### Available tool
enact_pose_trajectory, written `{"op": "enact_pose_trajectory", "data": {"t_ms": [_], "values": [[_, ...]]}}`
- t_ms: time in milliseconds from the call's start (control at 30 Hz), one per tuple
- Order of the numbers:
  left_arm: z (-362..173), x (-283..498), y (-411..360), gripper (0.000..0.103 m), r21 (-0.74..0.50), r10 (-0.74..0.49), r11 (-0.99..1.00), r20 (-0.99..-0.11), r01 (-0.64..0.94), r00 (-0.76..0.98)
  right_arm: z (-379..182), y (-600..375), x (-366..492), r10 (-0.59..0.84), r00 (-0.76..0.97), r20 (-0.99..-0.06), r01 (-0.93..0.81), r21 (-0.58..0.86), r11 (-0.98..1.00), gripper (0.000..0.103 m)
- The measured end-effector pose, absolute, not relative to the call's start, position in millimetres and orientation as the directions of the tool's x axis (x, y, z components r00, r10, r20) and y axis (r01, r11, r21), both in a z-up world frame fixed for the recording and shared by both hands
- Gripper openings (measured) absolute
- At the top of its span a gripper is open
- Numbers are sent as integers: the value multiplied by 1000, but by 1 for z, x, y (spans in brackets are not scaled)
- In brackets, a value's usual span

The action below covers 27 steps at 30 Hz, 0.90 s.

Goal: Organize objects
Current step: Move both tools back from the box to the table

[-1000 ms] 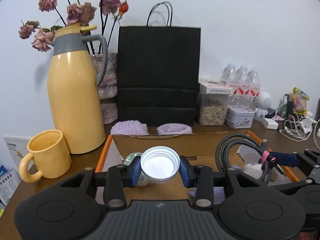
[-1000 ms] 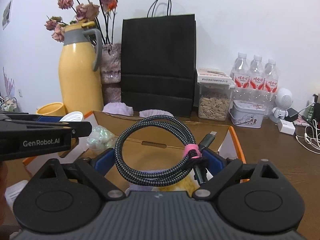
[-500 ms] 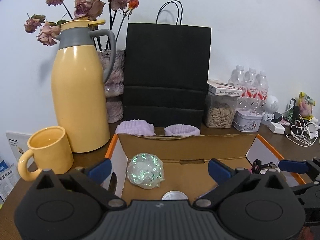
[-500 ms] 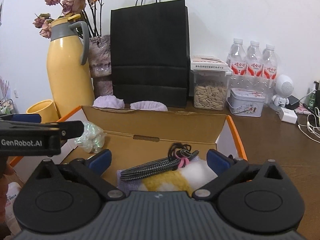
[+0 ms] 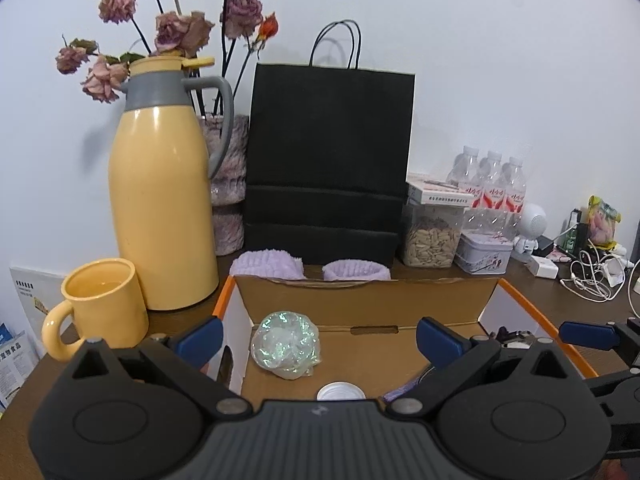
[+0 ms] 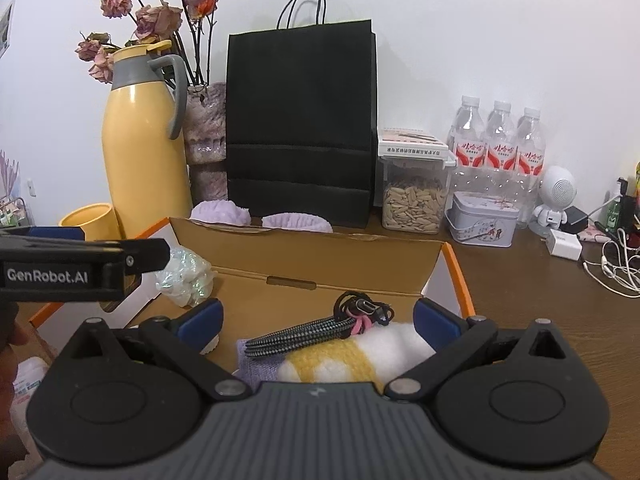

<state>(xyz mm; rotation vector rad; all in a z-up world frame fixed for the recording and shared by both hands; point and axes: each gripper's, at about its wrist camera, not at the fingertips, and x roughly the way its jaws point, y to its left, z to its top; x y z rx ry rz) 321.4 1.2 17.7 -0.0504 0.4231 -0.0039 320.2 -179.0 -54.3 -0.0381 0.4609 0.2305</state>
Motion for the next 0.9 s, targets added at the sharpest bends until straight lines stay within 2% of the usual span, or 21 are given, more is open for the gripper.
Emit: {"op": "enact_pose_trajectory", "data": {"t_ms": [133,433,900], "values": [[18,309,1,103,-49,-26,999,-373,8,927,-55,-183,308,185,886,-425,-209,-9,978,103],[14,279,-2,103,-21,-30,999,-357,24,933,-61,-183,277,187,894,-407,-221,-38,975,103],[7,232,-3,103,9,-34,999,-386,40,922,-78,-193,227,163,891,-425,-197,-36,980,103]]}}
